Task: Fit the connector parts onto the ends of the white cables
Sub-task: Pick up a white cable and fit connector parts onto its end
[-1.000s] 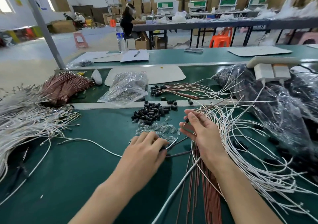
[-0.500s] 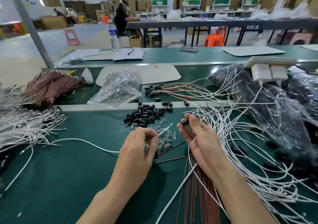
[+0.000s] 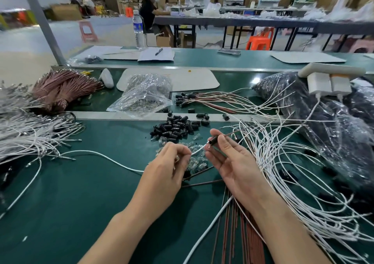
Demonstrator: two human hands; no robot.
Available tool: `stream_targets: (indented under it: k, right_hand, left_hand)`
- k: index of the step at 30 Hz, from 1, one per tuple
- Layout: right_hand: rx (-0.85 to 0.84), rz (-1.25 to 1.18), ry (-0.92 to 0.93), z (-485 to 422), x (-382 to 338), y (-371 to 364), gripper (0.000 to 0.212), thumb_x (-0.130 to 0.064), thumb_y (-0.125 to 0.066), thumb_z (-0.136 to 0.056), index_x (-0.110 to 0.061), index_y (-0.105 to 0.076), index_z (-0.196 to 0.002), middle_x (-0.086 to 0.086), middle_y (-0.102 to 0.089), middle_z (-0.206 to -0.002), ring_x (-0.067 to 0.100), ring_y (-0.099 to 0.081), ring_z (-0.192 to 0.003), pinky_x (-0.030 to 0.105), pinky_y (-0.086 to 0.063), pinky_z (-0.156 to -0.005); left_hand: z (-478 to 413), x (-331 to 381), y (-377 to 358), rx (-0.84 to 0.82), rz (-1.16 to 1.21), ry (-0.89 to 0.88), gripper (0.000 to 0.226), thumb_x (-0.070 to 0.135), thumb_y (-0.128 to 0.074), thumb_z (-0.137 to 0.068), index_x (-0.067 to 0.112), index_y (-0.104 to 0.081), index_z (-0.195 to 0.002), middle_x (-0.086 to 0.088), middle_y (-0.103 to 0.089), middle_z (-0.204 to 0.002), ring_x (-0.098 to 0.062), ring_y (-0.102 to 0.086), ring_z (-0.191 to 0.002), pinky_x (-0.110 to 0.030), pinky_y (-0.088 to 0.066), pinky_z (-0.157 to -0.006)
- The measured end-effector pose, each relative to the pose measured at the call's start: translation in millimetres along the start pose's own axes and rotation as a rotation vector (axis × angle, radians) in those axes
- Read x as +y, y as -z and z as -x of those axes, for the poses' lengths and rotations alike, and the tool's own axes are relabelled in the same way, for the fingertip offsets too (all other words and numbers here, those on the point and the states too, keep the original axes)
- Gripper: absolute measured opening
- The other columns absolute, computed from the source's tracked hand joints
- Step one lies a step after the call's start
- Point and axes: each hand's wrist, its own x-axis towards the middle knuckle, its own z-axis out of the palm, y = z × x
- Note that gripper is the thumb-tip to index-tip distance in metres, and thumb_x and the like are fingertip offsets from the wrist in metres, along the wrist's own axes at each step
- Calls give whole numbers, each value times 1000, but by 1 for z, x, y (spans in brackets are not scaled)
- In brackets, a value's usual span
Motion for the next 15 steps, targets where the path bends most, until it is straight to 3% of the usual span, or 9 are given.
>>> stream_targets:
  k: [3, 12, 15]
  right_hand:
    - [1, 12, 1, 0, -1, 1, 22, -15, -63, -85, -12, -81, -98, 7, -73, -91, 17, -72, -80, 25, -60, -72]
    - [-70, 104, -38, 1, 2, -2, 24, -14, -63, -87, -9, -78, -106, 8, -71, -96, 18, -70, -82, 29, -60, -76]
    - [-87, 66, -67, 3, 0, -2, 26, -11, -63, -88, -5, -75, -111, 10, -72, -98, 19, -71, -84, 29, -60, -76]
  left_hand:
    - [0, 1, -1, -10, -4, -9, 9, 30, -53, -101, 39, -50, -99, 24, -55, -98, -6, -56, -79, -28, -47, -68]
    - [-2, 1, 0, 43, 36, -6, 6, 30, -54, -100, 35, -53, -98, 21, -56, -91, -6, -57, -74, -14, -42, -66]
    - [-2, 1, 0, 81, 111, 37, 4, 31, -54, -100, 34, -55, -98, 18, -58, -81, -11, -59, -66, -17, -45, -63]
